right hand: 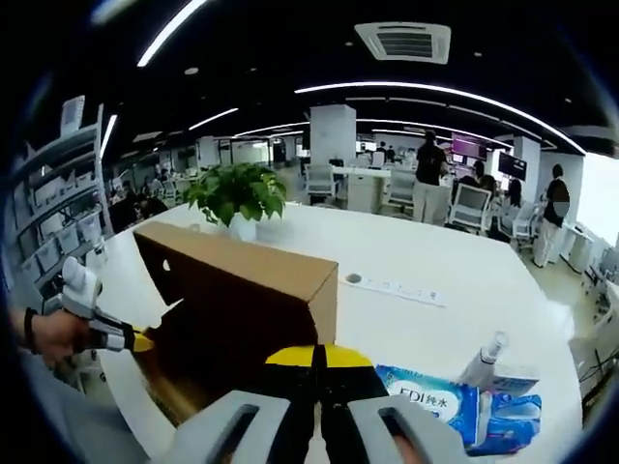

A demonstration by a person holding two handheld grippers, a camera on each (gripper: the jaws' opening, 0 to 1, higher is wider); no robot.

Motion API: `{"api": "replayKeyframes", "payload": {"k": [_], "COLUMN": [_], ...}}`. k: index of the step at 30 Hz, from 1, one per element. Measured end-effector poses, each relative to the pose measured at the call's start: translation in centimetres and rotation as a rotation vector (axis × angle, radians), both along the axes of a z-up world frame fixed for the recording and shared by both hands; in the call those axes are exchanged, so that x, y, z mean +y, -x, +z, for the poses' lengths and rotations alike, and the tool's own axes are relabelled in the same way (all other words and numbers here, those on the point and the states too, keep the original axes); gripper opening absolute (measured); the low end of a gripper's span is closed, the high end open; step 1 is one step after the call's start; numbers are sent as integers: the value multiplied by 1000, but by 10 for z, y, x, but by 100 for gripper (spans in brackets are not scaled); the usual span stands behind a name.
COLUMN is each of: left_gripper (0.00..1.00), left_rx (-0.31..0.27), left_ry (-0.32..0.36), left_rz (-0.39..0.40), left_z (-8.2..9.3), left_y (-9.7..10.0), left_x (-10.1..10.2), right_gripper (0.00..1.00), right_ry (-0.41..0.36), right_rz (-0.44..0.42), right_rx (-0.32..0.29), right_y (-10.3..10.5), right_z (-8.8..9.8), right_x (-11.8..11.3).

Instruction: Operate the shoe box by opening the lid, removing the specified soft item, and placing it in the target area until the item is outside and the box remains undamaged.

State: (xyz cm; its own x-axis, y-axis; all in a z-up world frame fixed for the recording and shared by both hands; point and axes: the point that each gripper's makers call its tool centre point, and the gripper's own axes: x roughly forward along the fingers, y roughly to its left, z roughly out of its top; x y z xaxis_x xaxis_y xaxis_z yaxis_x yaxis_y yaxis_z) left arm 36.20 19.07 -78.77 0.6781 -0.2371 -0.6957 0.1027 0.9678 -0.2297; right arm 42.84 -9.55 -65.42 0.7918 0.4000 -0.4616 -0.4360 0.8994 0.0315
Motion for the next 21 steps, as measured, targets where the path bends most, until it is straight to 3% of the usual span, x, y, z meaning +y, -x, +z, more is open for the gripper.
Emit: {"api": "replayKeyframes", "payload": {"k": [4, 13, 21], "left_gripper": [10, 12, 12], "left_rx": [-19, -44, -57], "left_ry": [45, 48, -15], "left_rz": [-36, -98, -125], "left_z": [1, 2, 9], "left_y": [-1, -4, -8], "left_x": [-1, -3, 3], "right_gripper": [0, 0, 0], "right_ry": [0, -37, -53], "right_rz": [-2, -13, -8], "right_rx": [-2, -1, -2], "right_y": [10, 24, 29], "right_z": [-4, -13, -16], "right_x": [0, 0, 6]}}
